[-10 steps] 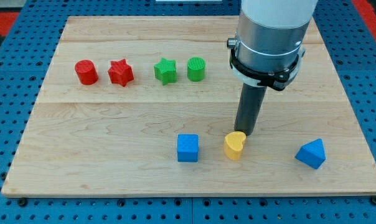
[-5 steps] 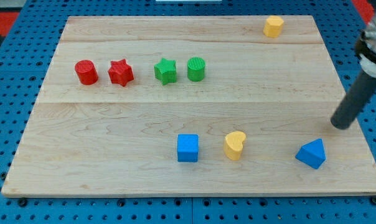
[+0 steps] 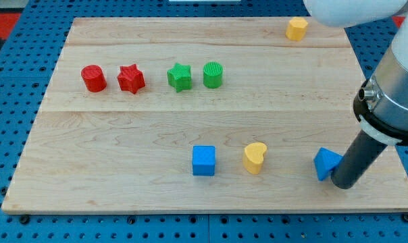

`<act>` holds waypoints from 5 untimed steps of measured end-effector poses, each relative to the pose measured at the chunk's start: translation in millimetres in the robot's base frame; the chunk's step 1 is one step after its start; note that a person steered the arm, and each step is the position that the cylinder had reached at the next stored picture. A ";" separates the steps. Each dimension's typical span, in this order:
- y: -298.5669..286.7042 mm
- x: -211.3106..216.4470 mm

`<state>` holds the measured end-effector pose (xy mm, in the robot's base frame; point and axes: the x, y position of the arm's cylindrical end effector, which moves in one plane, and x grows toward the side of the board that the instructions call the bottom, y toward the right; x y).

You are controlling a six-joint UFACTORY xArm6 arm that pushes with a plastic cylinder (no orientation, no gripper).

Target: Move the blue triangle to the right of the yellow heart

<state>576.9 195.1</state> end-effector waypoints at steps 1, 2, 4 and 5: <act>0.0 -5.8; 0.8 -6.2; 28.6 -8.9; 32.2 -9.0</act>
<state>567.9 227.2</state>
